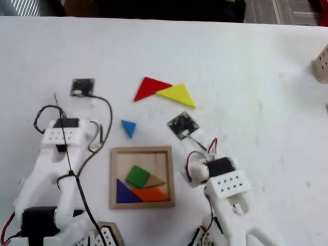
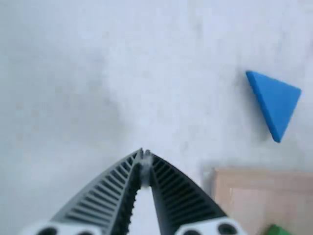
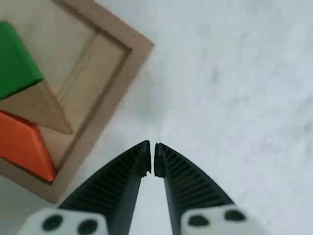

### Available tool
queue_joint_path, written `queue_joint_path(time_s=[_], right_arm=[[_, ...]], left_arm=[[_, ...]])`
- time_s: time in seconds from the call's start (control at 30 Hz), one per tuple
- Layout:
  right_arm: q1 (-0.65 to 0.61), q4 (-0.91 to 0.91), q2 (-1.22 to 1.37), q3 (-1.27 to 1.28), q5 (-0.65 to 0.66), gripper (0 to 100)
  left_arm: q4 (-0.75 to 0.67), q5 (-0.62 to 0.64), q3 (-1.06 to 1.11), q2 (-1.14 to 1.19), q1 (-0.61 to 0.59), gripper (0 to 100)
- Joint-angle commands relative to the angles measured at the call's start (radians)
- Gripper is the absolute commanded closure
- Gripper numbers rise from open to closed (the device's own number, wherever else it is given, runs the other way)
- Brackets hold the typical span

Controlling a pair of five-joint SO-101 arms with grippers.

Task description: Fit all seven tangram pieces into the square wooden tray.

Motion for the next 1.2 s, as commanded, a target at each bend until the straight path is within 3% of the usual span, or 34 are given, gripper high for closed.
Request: queue_joint_path(time_s=[0.0,0.27,0.47,0.83,1.17], right_arm=[[-0.196,-0.002,-0.137,0.025,-0.083,98.1],[-0.414,-0.143,-0.142,0.098,-0.186,98.1],[-0.423,-0.202,-0.114,0.109,-0.190,98.1],[-0.418,-0.278,0.292,-0.071,-0.192,98.1],[-0.507,-0.208,0.282,-0.078,-0.181,98.1]], left_arm=[[-0.064,0.061,-0.048,0.002,-0.073,98],[-0.068,0.077,-0.048,0.002,-0.074,98],[-0.068,0.075,-0.048,0.004,-0.074,98],[-0.069,0.075,-0.048,0.004,-0.085,98],[-0.069,0.072,-0.048,0.004,-0.085,98]])
